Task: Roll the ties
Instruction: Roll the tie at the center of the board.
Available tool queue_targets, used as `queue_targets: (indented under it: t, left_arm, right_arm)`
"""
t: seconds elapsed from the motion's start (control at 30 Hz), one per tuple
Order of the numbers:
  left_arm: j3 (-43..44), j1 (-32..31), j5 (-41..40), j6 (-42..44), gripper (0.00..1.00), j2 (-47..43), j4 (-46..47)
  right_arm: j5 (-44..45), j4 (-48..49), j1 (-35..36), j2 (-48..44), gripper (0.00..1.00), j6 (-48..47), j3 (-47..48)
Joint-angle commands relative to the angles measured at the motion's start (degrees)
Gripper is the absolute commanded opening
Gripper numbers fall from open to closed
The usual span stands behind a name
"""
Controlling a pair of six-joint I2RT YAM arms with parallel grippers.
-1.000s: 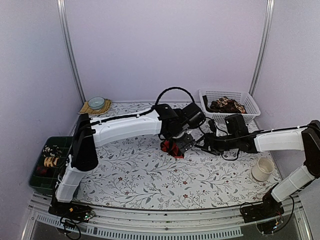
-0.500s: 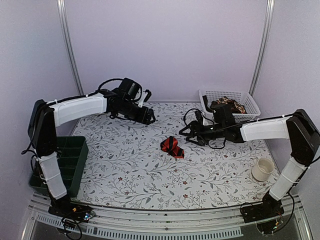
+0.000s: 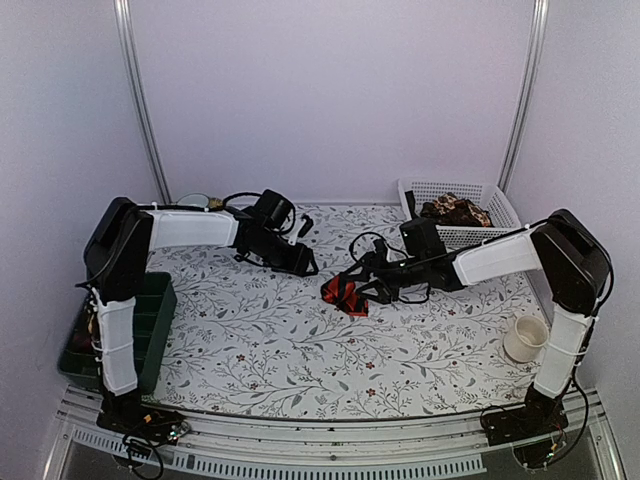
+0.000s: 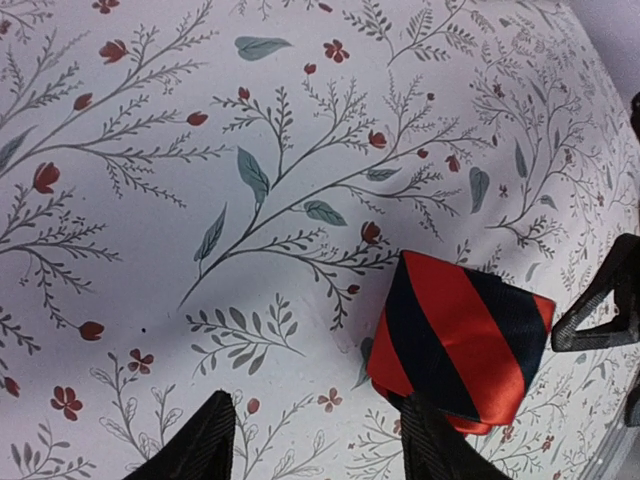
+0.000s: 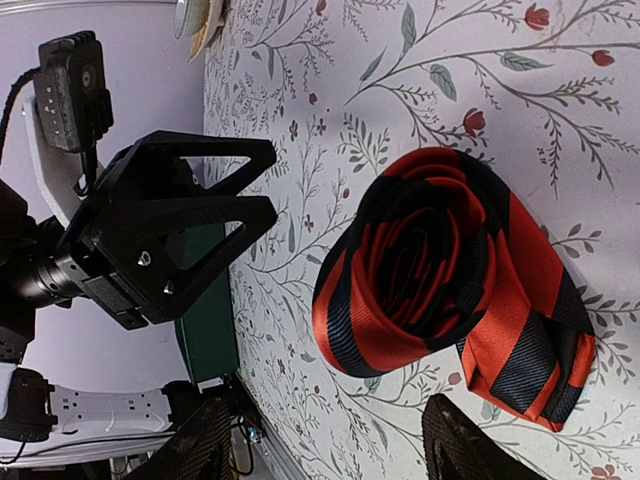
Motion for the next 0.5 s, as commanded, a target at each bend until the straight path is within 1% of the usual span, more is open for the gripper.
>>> queue_targets:
  t: [0.0, 0.13, 0.3, 0.47]
  left_arm:
    - [2.1, 0.6, 2.6, -0.1, 0.54, 3.0, 2.6]
    - [2.1, 0.4, 4.1, -0.3, 0.51, 4.2, 4.0]
    - [1.8, -0.5, 5.2, -0.1, 0.49, 4.3, 5.2]
    - [2.6, -1.7, 4.7, 0.8, 0.47, 5.0, 4.5]
  right_arm:
    - [0.3, 1.8, 0.3, 5.7, 0.65, 4.1, 2.3]
    - [0.6, 2.2, 0.5, 7.2, 0.64, 6.0, 3.1]
    - [0.8, 1.6, 0.8, 8.8, 0.64, 6.8, 4.8]
    - [0.8, 1.6, 0.8, 10.7, 0.62, 7.7, 5.9]
